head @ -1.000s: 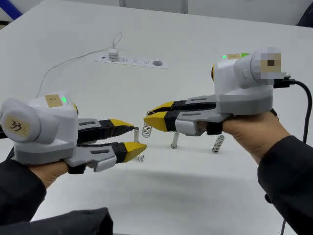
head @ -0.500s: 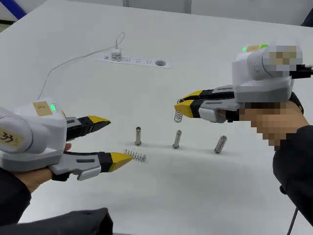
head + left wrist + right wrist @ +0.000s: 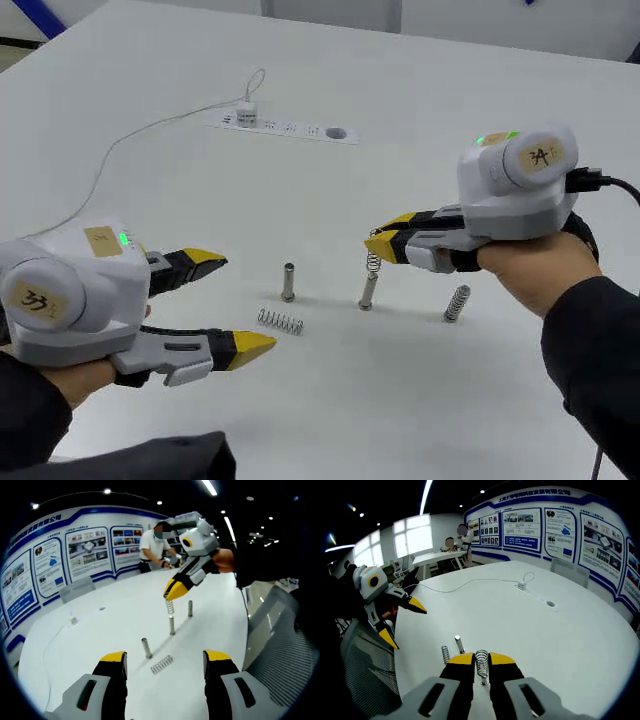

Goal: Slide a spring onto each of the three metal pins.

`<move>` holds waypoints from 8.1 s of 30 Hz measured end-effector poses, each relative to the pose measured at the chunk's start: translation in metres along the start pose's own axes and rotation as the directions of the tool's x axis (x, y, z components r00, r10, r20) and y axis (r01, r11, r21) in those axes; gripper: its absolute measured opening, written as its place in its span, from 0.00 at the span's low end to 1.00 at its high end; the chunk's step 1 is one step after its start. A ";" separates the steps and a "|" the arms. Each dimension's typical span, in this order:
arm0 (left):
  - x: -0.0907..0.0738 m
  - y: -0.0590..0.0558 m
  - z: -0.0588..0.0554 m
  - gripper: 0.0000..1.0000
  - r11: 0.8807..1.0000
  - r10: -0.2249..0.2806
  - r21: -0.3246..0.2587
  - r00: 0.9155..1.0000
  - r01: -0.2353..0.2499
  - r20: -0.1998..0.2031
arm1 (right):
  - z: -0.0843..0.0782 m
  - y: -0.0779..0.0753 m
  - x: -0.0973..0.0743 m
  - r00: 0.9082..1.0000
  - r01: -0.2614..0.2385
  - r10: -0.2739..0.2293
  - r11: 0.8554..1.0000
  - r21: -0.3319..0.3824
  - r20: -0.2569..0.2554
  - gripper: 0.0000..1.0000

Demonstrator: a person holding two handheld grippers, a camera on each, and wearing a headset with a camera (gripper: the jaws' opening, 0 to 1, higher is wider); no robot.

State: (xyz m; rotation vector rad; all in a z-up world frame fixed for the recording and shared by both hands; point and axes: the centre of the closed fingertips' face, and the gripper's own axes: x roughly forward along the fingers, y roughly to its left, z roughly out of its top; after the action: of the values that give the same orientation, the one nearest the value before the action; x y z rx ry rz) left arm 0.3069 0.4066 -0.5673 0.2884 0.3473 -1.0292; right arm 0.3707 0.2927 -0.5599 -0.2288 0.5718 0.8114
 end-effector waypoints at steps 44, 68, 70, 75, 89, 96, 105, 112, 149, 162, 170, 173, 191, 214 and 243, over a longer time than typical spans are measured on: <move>0.009 -0.008 -0.013 0.63 0.999 -0.030 -0.018 0.999 0.030 -0.034 | -0.058 -0.005 0.032 0.996 0.000 0.002 1.000 0.026 -0.084 0.12; 0.009 -0.010 -0.011 0.63 0.999 -0.039 -0.018 0.999 0.039 -0.024 | -0.083 -0.001 0.029 0.986 0.006 -0.001 1.000 0.026 -0.169 0.12; 0.009 -0.010 -0.011 0.63 0.999 -0.039 -0.019 0.999 0.038 -0.023 | -0.087 0.005 0.029 0.984 -0.003 0.008 1.000 0.029 -0.176 0.12; 0.010 -0.011 -0.012 0.63 0.999 -0.042 -0.016 0.999 0.041 -0.028 | -0.093 0.023 0.030 0.981 -0.034 0.038 0.999 0.026 -0.189 0.12; 0.011 -0.011 -0.016 0.63 0.999 -0.040 -0.015 0.998 0.039 -0.043 | -0.069 0.063 0.052 0.976 -0.148 0.139 0.988 -0.038 -0.168 0.13; 0.011 -0.011 -0.018 0.62 0.999 -0.041 -0.014 0.998 0.040 -0.052 | -0.066 0.076 0.070 0.965 -0.196 0.179 0.977 -0.078 -0.193 0.16; 0.011 -0.011 -0.019 0.62 0.999 -0.042 -0.019 0.998 0.041 -0.053 | -0.071 0.080 0.089 0.956 -0.220 0.195 0.970 -0.098 -0.221 0.16; 0.011 -0.012 -0.018 0.62 0.999 -0.044 -0.021 0.998 0.043 -0.048 | -0.074 0.080 0.093 0.952 -0.225 0.195 0.969 -0.107 -0.236 0.15; 0.017 -0.027 -0.027 0.48 0.991 -0.097 0.078 0.989 0.105 -0.108 | -0.029 0.110 0.029 0.920 -0.324 0.277 0.935 -0.142 -0.277 0.11; 0.018 -0.031 -0.031 0.23 0.973 -0.124 0.181 0.984 0.146 -0.127 | -0.018 0.129 0.020 0.898 -0.376 0.314 0.911 -0.167 -0.308 0.11; 0.018 -0.030 -0.032 0.12 0.972 -0.127 0.184 0.985 0.147 -0.117 | -0.010 0.134 0.018 0.902 -0.379 0.323 0.910 -0.166 -0.288 0.11; 0.018 -0.030 -0.030 0.12 0.974 -0.130 0.174 0.985 0.148 -0.109 | -0.005 0.134 0.017 0.907 -0.374 0.320 0.912 -0.170 -0.275 0.11; 0.012 -0.032 -0.013 0.11 0.983 -0.174 -0.060 0.985 0.173 0.000 | 0.018 0.147 0.027 0.935 -0.349 0.319 0.909 -0.228 -0.157 0.12; 0.013 -0.031 -0.009 0.11 0.985 -0.163 -0.055 0.986 0.164 0.021 | 0.024 0.143 0.025 0.942 -0.334 0.317 0.916 -0.220 -0.111 0.12; 0.013 -0.007 -0.019 0.60 1.000 -0.023 0.012 0.998 0.023 -0.052 | 0.051 0.071 0.026 0.989 -0.143 0.145 0.976 -0.162 -0.005 0.12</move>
State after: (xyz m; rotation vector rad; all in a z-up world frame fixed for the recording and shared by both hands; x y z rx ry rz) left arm 0.3039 0.4001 -0.5907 0.3231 0.3919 -1.0482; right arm 0.3526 0.3771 -0.5309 -0.3358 0.5203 1.0006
